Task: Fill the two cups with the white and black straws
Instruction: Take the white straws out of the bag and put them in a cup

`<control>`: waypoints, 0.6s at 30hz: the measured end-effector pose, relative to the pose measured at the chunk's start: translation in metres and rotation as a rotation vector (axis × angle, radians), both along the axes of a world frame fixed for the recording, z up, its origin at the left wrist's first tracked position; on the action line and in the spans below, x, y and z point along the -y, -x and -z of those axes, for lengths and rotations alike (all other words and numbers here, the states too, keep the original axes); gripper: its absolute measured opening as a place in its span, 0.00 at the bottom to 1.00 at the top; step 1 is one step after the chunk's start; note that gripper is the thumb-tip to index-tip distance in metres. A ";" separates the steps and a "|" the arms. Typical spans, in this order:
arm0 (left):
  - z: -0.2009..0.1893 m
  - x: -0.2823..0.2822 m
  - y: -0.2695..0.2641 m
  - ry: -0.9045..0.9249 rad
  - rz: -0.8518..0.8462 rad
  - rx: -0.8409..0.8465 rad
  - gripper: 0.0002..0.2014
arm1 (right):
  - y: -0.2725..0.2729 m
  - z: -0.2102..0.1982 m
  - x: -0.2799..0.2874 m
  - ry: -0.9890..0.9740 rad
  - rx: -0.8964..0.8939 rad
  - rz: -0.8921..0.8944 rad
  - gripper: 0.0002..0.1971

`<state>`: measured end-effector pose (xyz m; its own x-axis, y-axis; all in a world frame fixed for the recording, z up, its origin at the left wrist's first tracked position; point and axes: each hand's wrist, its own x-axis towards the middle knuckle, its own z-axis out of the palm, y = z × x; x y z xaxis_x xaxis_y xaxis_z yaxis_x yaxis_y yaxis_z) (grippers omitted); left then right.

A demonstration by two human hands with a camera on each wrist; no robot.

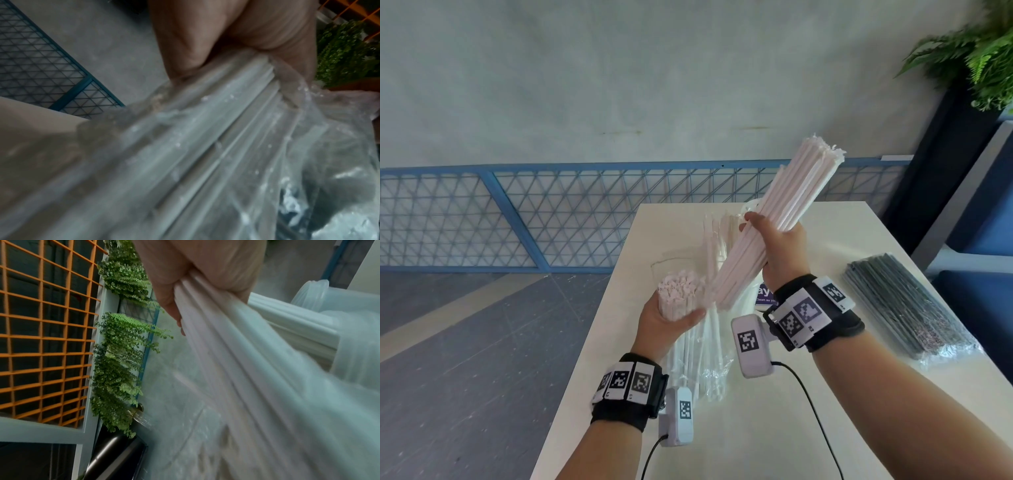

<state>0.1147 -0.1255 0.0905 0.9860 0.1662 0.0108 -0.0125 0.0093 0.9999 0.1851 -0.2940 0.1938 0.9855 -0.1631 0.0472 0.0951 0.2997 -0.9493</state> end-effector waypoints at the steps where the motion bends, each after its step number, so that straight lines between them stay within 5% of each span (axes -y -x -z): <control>1: 0.001 -0.001 0.000 0.008 -0.002 0.009 0.26 | -0.002 -0.003 0.003 -0.015 0.004 0.015 0.12; 8: 0.004 -0.003 -0.004 0.046 -0.087 0.054 0.21 | -0.016 -0.011 0.013 -0.006 0.100 0.180 0.16; 13: 0.006 -0.004 -0.005 0.060 -0.131 0.078 0.21 | -0.024 -0.020 0.017 0.019 0.179 0.302 0.09; 18: 0.007 -0.007 -0.006 0.082 -0.122 0.072 0.22 | -0.027 -0.008 0.010 0.286 0.241 0.324 0.13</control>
<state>0.1209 -0.1184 0.0838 0.9556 0.2881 0.0624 -0.0904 0.0849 0.9923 0.2118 -0.3043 0.2018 0.8419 -0.4062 0.3553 0.3673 -0.0511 -0.9287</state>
